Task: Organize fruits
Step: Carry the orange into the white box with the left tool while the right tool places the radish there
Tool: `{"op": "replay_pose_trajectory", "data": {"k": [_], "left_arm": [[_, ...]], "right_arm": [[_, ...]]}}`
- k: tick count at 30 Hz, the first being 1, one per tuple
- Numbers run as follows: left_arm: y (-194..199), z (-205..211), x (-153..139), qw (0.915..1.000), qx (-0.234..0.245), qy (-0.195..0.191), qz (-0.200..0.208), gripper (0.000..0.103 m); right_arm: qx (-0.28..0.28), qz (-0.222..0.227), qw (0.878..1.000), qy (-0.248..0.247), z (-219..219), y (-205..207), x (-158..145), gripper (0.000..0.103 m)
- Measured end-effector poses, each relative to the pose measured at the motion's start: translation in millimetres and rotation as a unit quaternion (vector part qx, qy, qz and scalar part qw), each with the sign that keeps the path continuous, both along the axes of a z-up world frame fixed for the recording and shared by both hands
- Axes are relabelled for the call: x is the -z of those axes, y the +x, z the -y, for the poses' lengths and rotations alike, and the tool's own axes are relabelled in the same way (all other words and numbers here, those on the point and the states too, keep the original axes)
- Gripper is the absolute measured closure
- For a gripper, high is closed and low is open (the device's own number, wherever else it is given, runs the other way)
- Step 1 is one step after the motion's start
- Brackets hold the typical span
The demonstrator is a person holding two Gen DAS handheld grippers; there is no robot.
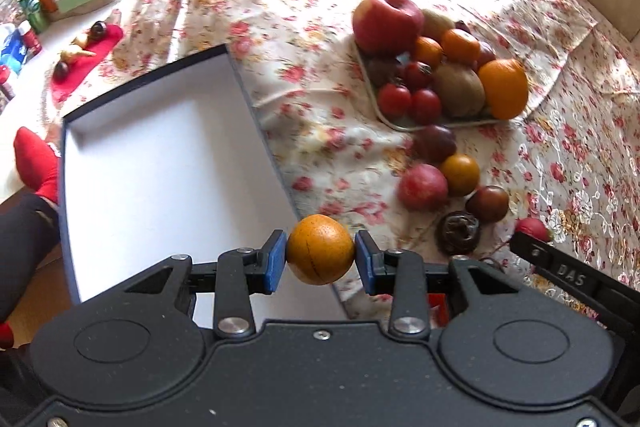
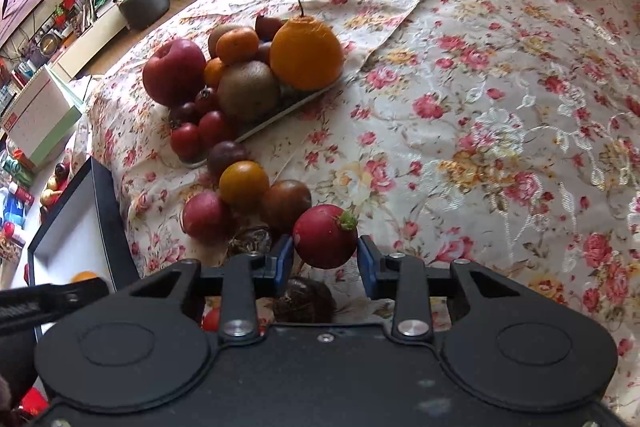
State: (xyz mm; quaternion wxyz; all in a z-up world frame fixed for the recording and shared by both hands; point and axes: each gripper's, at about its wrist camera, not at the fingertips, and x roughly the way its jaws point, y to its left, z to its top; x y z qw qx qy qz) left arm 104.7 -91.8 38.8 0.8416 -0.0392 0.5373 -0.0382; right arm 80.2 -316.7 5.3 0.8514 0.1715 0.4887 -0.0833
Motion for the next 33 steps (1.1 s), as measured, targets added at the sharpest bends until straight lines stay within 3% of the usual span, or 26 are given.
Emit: {"op": "replay_pose_trajectory", "data": {"k": [5,8,16,23,29,33], "left_arm": [[0.6,-38.3,-9.2,0.9995,-0.030,0.002,-0.004,0.058],[6.8,-67.1,-3.9,0.9972,-0.074,0.009,-0.004,0.058],[30.0,-141.5,25.9,0.9777,-0.207,0.012,-0.032,0.058],[34.9,-144.4,32.8,0.9792,-0.198,0.006,-0.044,0.058],[37.1,-136.9,39.4,0.9798,-0.188,0.041,-0.055,0.058],[36.7,-135.8,40.3,0.9807,-0.183,0.038,-0.058,0.058]], "right_arm": [[-0.009,0.003,1.000,-0.007,-9.5,-5.5,-14.4,0.067],[-0.026,-0.001,1.000,-0.006,-23.1,-8.5,-26.3,0.067],[-0.135,-0.003,0.991,0.025,-93.0,-19.9,-51.3,0.067],[-0.205,-0.050,0.977,0.034,-162.4,-14.3,-38.9,0.067],[-0.213,-0.090,0.973,0.001,-194.6,-6.1,-15.1,0.067],[-0.210,-0.106,0.972,-0.008,-198.1,-3.1,-2.0,0.067]]}}
